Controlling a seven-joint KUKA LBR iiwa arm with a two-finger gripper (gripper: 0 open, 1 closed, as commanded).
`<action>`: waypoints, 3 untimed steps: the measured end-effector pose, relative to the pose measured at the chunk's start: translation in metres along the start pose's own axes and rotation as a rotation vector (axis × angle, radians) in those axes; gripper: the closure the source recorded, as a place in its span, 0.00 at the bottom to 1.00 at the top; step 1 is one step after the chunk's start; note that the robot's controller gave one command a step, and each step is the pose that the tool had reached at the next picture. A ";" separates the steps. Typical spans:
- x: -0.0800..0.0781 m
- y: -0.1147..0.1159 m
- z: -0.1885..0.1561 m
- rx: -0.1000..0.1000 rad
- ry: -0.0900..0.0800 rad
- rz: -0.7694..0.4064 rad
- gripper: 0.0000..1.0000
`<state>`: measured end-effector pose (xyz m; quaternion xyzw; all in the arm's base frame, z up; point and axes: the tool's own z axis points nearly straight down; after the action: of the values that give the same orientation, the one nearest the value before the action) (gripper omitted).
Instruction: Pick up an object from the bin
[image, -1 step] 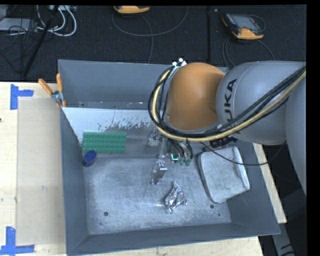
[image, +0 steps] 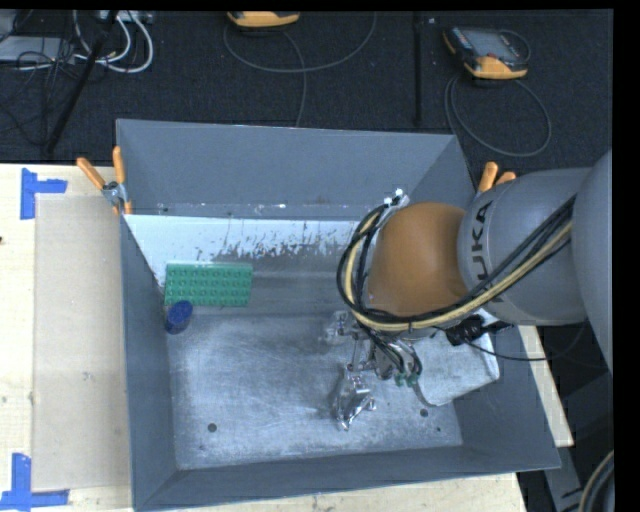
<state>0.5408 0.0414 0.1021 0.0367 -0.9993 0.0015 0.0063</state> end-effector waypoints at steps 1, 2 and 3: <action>0.052 -0.033 0.031 -0.003 -0.017 -0.147 0.00; 0.055 -0.034 0.032 -0.003 -0.005 -0.145 1.00; 0.037 -0.033 -0.096 0.001 -0.021 -0.298 1.00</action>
Offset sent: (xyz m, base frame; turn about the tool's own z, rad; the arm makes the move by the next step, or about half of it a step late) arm -0.0518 -0.0376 -0.0321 -0.1491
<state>0.5072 0.0062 0.1989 0.1847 -0.9828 0.0004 -0.0041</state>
